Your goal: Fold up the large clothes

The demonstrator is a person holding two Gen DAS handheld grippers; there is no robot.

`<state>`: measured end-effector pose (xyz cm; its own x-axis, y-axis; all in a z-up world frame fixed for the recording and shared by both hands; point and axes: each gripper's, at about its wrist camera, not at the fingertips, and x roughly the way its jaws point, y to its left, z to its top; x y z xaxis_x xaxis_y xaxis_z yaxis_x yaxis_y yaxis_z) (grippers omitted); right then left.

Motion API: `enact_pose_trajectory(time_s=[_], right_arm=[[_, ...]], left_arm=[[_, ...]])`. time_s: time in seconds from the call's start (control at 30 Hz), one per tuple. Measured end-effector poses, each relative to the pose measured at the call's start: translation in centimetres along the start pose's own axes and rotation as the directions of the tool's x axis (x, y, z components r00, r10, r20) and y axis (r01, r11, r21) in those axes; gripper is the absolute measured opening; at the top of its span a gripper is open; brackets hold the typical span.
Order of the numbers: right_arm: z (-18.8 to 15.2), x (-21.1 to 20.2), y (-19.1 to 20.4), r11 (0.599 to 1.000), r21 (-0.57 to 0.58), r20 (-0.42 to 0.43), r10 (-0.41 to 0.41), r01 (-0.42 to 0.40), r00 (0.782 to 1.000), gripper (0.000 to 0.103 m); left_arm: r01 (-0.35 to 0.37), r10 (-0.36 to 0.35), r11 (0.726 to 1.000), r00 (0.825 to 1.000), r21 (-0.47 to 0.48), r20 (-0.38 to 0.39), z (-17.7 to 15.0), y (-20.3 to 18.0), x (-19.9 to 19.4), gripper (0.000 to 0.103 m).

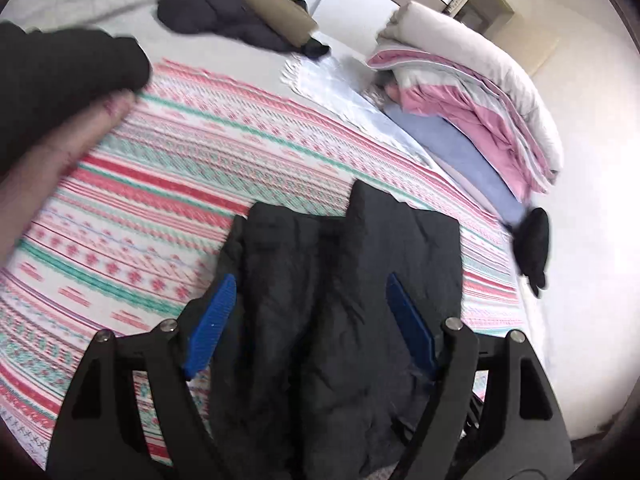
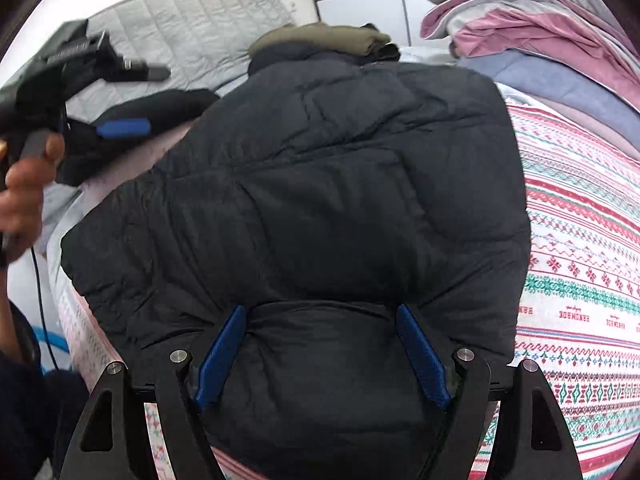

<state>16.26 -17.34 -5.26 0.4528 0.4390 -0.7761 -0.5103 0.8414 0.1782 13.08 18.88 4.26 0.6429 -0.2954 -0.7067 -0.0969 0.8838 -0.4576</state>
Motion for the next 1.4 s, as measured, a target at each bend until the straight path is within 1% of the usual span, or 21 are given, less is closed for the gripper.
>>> enact_pose_trajectory(time_s=[0.07,0.17,0.23,0.27,0.3,0.33,0.37,0.43,0.5,0.53,0.57,0.6,0.67,0.77,0.83,0.9,1.07,1.17,1.23,1.3,1.4], right_arm=[[-0.2,0.2,0.0,1.000,-0.008,-0.013,0.002,-0.002,1.000,0.080],[-0.7,0.6,0.3,0.999,-0.033,-0.025,-0.009,0.008,1.000,0.080],[-0.6,0.9,0.4,0.999,-0.050,-0.031,-0.021,0.019,0.999,0.080],[-0.6,1.1,0.5,0.998,-0.054,-0.032,-0.024,0.023,0.999,0.080],[-0.6,1.2,0.7,0.998,-0.056,-0.031,-0.026,0.025,0.999,0.080],[-0.6,1.1,0.7,0.998,-0.052,-0.024,-0.022,0.020,0.999,0.080],[-0.5,0.8,0.8,0.999,-0.044,-0.014,-0.014,0.014,1.000,0.080],[-0.6,-0.1,0.5,1.000,-0.024,0.009,0.009,-0.009,1.000,0.079],[-0.4,-1.0,0.1,0.999,0.002,0.048,0.048,-0.048,0.998,0.079],[-0.5,-1.3,0.0,0.998,0.012,0.062,0.062,-0.063,0.996,0.079],[-0.4,-1.6,-0.4,0.996,0.026,0.074,0.079,-0.081,0.994,0.079],[-0.3,-1.7,-0.5,0.996,0.036,0.082,0.084,-0.087,0.993,0.079],[-0.1,-2.2,-0.9,0.994,0.056,0.107,0.088,-0.094,0.990,0.079],[0.0,-3.4,-0.8,0.990,0.065,0.149,0.111,-0.122,0.983,0.079],[0.4,-3.4,-0.4,0.986,0.062,0.158,0.142,-0.153,0.977,0.079],[0.7,-2.5,-0.1,0.987,0.050,0.129,0.148,-0.156,0.980,0.079],[1.0,0.2,2.1,0.998,-0.014,0.013,0.058,-0.058,0.998,0.080],[1.1,2.0,2.6,0.999,-0.002,-0.029,0.049,-0.049,0.998,0.080],[1.6,3.1,3.0,0.999,-0.022,-0.052,0.026,-0.027,0.998,0.080],[2.1,4.3,3.5,0.999,-0.035,-0.074,0.003,-0.005,0.997,0.081],[2.5,5.6,4.1,0.998,-0.054,-0.098,-0.046,0.041,0.994,0.081]], left_arm=[[0.006,-0.002,0.998,0.998,0.058,-0.059,-0.5,-1.3,1.9,0.078],[0.040,-0.029,0.997,0.987,0.062,-0.159,-1.7,-2.5,5.6,0.078],[0.011,-0.002,0.999,0.986,0.051,-0.168,-2.3,-2.6,7.3,0.075],[-0.008,0.015,0.999,0.987,0.048,-0.160,-2.5,-2.6,7.5,0.055],[-0.005,0.015,0.998,0.988,0.064,-0.153,-2.8,-2.8,7.4,0.019],[0.016,-0.005,0.997,0.990,0.074,-0.142,-3.1,-3.3,6.7,0.012],[0.013,-0.005,0.997,0.994,0.078,-0.113,-3.3,-3.5,5.8,0.010],[-0.004,0.008,0.996,0.999,0.093,-0.045,-4.0,-4.7,3.3,0.009],[0.009,-0.013,0.991,0.999,0.131,0.030,-5.5,-5.9,0.4,0.009],[0.001,-0.008,0.990,0.999,0.142,0.048,-5.9,-6.0,0.0,0.009],[-0.033,0.024,0.988,0.998,0.148,0.061,-6.6,-5.8,-0.5,0.009],[-0.060,0.053,0.989,0.997,0.135,0.057,-6.9,-5.4,-0.4,0.009],[-0.108,0.108,0.992,0.994,0.068,0.008,-7.1,-3.7,0.7,0.009],[-0.134,0.134,0.991,0.990,-0.016,-0.039,-7.5,-1.1,2.1,0.012],[-0.166,0.164,0.985,0.985,-0.036,-0.056,-7.8,0.1,3.0,0.012],[-0.187,0.185,0.981,0.981,-0.039,-0.062,-8.1,0.7,3.7,0.014],[-0.206,0.203,0.978,0.976,-0.040,-0.072,-8.6,1.2,4.7,0.016],[-0.282,0.282,0.959,0.958,0.014,-0.053,-9.1,0.7,5.6,0.016],[-0.310,0.310,0.951,0.949,0.024,-0.048,-9.1,0.9,5.9,0.016],[-0.297,0.297,0.955,0.953,-0.002,-0.060,-8.8,1.7,5.8,0.016],[-0.197,0.190,0.977,0.978,-0.083,-0.084,-8.0,3.3,4.6,0.016]])
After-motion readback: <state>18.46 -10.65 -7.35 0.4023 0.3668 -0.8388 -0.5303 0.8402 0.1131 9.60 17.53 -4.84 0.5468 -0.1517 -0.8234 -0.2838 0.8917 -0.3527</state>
